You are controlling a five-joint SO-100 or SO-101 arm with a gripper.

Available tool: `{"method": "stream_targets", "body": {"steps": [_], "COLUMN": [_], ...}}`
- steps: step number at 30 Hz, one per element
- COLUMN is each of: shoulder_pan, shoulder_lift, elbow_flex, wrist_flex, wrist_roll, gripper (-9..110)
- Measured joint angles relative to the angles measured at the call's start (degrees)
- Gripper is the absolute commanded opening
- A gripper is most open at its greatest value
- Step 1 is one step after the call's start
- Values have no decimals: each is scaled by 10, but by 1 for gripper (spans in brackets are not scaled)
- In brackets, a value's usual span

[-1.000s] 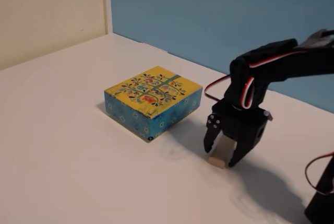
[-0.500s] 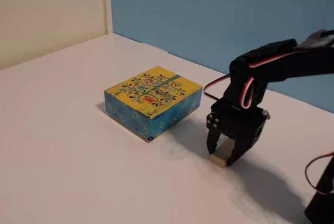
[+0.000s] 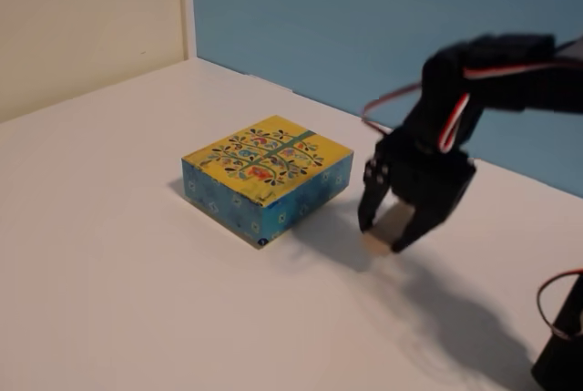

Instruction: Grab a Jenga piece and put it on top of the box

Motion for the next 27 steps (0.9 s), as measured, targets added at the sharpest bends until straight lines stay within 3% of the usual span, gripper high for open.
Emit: {"method": "stream_targets", "body": {"steps": [27], "shoulder_pan": [-106], "shoulder_lift": [-165], "elbow_flex": [-311], "wrist_flex": [116], "wrist_roll": [94], "gripper": [0]}}
